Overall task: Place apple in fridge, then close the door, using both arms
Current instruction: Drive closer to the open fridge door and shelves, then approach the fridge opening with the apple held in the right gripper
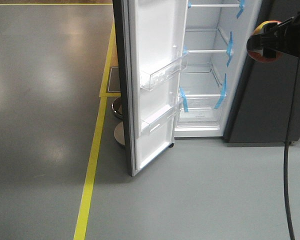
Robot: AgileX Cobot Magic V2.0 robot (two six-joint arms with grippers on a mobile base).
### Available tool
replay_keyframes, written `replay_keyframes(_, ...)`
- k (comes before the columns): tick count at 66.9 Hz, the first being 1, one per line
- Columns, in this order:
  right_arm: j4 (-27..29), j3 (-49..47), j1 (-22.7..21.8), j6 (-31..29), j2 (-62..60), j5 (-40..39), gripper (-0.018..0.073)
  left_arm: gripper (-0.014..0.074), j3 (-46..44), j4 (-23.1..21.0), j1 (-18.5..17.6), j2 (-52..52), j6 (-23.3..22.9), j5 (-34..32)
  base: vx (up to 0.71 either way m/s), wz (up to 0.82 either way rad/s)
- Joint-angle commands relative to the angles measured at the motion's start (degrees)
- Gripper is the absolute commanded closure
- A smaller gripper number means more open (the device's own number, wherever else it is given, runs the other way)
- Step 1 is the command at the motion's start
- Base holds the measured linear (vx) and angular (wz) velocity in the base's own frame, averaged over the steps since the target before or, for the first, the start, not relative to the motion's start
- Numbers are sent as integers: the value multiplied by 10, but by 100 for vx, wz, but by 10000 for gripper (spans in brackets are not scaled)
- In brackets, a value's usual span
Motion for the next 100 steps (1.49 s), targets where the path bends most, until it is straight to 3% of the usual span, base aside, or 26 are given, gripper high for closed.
replay_keyframes(1, 8, -19, -2, -2, -21, -40, 409, 602, 15, -4, -2, -9, 0, -42, 12, 0)
replay_keyframes(100, 8, -19, -2, -2, -21, -40, 409, 602, 15, -4, -2, -9, 0, -42, 11, 0)
